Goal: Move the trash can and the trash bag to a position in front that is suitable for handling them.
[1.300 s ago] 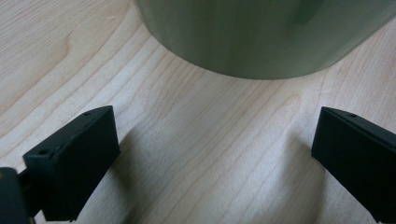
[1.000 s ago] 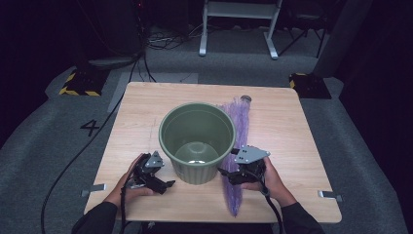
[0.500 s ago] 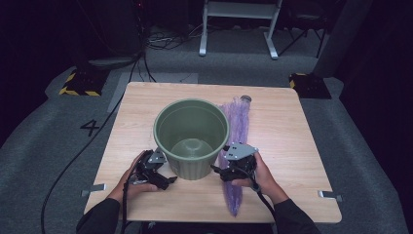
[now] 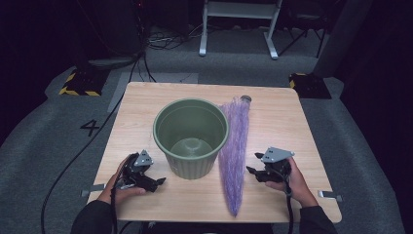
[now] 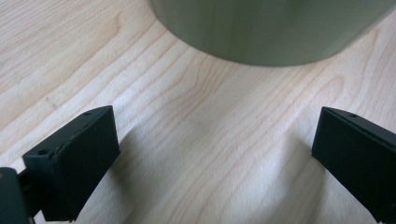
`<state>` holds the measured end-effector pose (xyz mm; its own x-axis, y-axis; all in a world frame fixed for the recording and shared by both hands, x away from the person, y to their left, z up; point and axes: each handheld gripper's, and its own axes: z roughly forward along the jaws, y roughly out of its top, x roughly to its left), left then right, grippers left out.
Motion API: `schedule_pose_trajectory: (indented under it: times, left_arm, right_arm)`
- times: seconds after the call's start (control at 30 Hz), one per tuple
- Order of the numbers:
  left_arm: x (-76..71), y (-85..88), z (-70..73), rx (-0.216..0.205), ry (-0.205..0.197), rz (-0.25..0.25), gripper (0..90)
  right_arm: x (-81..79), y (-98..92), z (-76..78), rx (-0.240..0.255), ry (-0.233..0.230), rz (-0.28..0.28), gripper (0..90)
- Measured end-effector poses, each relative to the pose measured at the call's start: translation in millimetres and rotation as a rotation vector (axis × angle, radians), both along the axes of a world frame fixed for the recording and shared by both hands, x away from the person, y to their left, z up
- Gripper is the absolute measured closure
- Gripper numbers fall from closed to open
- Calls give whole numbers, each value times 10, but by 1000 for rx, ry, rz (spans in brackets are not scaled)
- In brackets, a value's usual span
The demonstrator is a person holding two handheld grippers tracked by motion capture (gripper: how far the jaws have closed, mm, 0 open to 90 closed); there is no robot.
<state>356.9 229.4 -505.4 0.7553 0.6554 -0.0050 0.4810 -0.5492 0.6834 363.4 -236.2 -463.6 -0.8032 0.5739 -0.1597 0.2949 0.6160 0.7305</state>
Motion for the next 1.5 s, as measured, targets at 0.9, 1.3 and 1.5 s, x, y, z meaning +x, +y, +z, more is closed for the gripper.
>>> schedule_pose_trajectory:
  times: [0.9, 1.3, 1.5]
  left_arm:
    - [-134, 18, -4, -4, 1, 78, 0]
    - [-163, -9, -3, -3, 1, 98, 0]
    - [-164, -12, -2, -1, 1, 92, 0]
  right_arm:
    - [-442, 869, -317, -14, 62, 315, 359]
    - [-476, 683, -87, 10, 7, 280, 282]
    - [-333, 478, 46, 50, -13, 200, 285]
